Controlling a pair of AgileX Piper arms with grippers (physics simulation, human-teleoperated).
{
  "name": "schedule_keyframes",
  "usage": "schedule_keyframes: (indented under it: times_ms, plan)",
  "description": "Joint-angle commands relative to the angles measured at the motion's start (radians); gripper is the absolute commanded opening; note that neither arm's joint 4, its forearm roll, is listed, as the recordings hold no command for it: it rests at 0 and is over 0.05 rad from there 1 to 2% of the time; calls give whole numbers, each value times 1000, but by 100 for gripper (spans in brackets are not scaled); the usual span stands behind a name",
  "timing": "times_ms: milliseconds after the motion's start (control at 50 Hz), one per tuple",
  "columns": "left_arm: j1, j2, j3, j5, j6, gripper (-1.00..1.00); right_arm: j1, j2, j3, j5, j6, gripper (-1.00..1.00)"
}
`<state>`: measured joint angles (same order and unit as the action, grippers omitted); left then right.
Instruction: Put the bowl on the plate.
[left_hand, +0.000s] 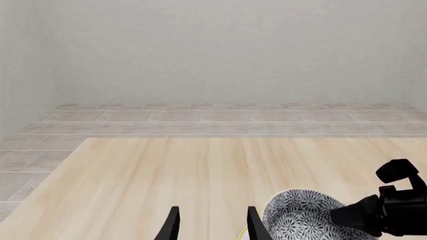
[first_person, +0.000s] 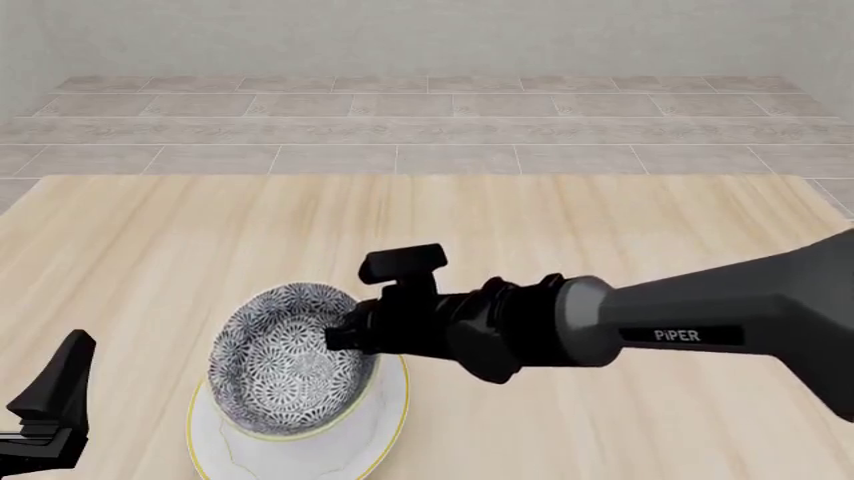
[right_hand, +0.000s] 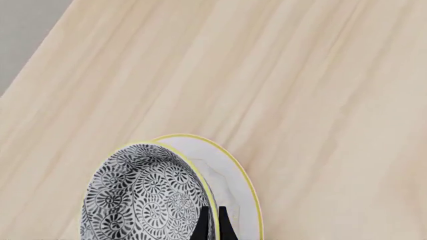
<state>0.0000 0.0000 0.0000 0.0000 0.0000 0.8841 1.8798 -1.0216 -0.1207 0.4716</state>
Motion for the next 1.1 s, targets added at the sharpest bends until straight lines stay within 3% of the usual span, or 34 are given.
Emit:
schedule_keyframes:
  times_ms: [20,1100]
  plan:
    - [0,0,0,0,0,100,7,3,0,-9,10,-100]
    - [0,0,0,0,0,100,16,41,27,-55,32,-100]
